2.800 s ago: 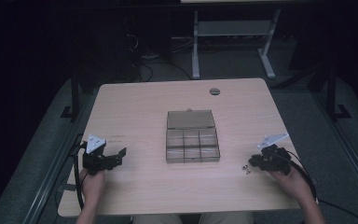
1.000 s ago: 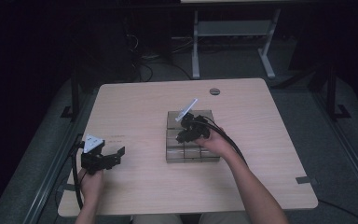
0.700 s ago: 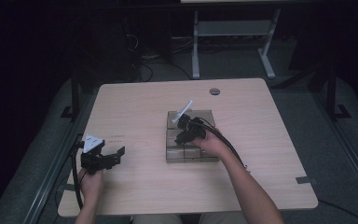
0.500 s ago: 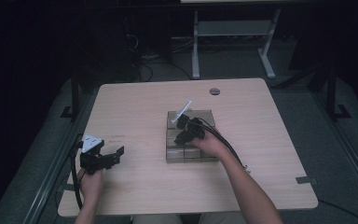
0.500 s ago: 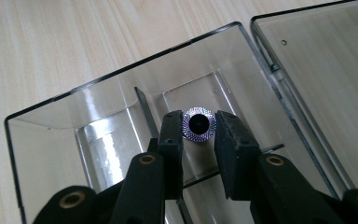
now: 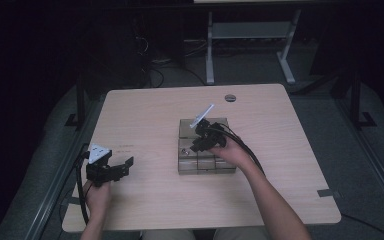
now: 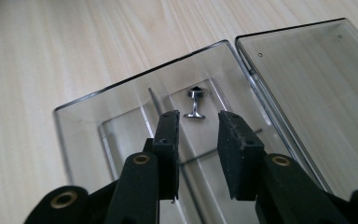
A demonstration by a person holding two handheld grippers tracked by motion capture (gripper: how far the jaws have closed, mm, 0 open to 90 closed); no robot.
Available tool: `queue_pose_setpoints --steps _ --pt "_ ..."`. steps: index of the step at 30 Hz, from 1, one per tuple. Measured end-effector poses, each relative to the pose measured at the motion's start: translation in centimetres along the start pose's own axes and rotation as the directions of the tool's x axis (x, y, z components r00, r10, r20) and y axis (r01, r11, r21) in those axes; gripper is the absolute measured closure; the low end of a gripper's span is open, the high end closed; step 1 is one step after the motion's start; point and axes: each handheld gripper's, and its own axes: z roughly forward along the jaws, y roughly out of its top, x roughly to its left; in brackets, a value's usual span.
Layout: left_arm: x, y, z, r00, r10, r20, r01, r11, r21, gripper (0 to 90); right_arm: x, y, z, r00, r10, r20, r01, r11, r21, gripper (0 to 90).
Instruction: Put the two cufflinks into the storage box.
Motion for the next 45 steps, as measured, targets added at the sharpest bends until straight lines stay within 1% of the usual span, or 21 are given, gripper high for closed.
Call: queue_pose_setpoints --steps 5,8,9,11,13,14,15,19,20,22,24,28,32,39,42,45 --pt "-0.2 0.0 0.0 0.9999 0.012 -0.003 -0.012 0.9999 0.003 12.9 0.3 -1.1 -2.3 1.0000 0.003 0.009 -0.003 1.000 -0.025 66.2" --pt "-0.3 0.0 0.0 0.9998 0.019 -0.006 -0.019 0.9998 0.007 12.9 0.4 -1.9 -3.4 0.9997 -0.005 0.022 0.006 1.000 -0.027 65.2" --pt "-0.3 0.0 0.0 0.9998 0.019 -0.006 -0.019 0.9998 0.006 12.9 0.5 -2.3 -3.9 0.9997 0.004 0.024 -0.003 1.000 -0.029 64.9" --pt "-0.3 0.0 0.0 0.9998 0.021 -0.006 -0.021 0.9998 0.008 12.9 0.6 -3.1 -4.7 0.9997 0.005 0.025 -0.004 0.999 -0.040 62.5" --pt "-0.2 0.0 0.0 0.9997 0.020 -0.010 -0.020 0.9997 0.010 12.9 0.6 -3.9 -5.5 0.9994 0.015 0.031 -0.014 0.999 -0.044 62.5" --pt "-0.2 0.0 0.0 0.9997 0.019 -0.011 -0.019 0.9998 0.009 12.9 0.6 -4.3 -5.9 0.9993 0.010 0.036 -0.009 0.999 -0.049 62.5" --pt "-0.2 0.0 0.0 0.9998 0.019 -0.011 -0.019 0.9998 0.007 12.9 0.7 -4.8 -6.4 0.9988 0.035 0.034 -0.033 0.998 -0.048 62.5" --pt "-0.2 0.0 0.0 0.9998 0.018 -0.013 -0.018 0.9998 0.007 12.9 0.9 -6.2 -7.5 0.9976 0.050 0.048 -0.047 0.998 -0.051 61.9" --pt "-0.2 0.0 0.0 0.9997 0.019 -0.014 -0.019 0.9998 0.007 12.9 0.8 -6.6 -7.8 0.9976 0.045 0.053 -0.042 0.998 -0.053 61.8" --pt "-0.2 0.0 -0.1 0.9997 0.020 -0.015 -0.020 0.9998 0.008 12.9 1.0 -7.3 -8.4 0.9966 0.060 0.057 -0.057 0.997 -0.053 61.2" --pt "-0.3 0.0 0.0 0.9997 0.019 -0.014 -0.019 0.9998 0.006 12.9 1.1 -8.2 -8.9 0.9956 0.062 0.070 -0.059 0.997 -0.049 60.6" --pt "-0.2 0.0 0.0 0.9997 0.020 -0.016 -0.020 0.9998 0.007 12.9 1.3 -9.8 -9.5 0.9936 0.073 0.086 -0.069 0.997 -0.043 60.6" --pt "-0.3 0.0 0.0 0.9996 0.021 -0.017 -0.021 0.9998 0.006 12.9 1.5 -11.5 -10.1 0.9898 0.108 0.093 -0.104 0.993 -0.047 60.3" --pt "-0.4 0.0 0.0 0.9996 0.022 -0.014 -0.022 0.9997 0.008 12.9 1.9 -14.4 -10.4 0.9841 0.147 0.100 -0.143 0.989 -0.049 59.2" --pt "-0.4 0.0 0.0 0.9996 0.025 -0.014 -0.025 0.9997 0.004 12.9 2.0 -15.4 -10.4 0.9822 0.160 0.098 -0.155 0.986 -0.052 59.2" --pt "-0.4 0.0 0.0 0.9996 0.025 -0.013 -0.025 0.9997 0.006 12.9 2.0 -16.4 -10.4 0.9791 0.175 0.105 -0.171 0.984 -0.043 59.3"
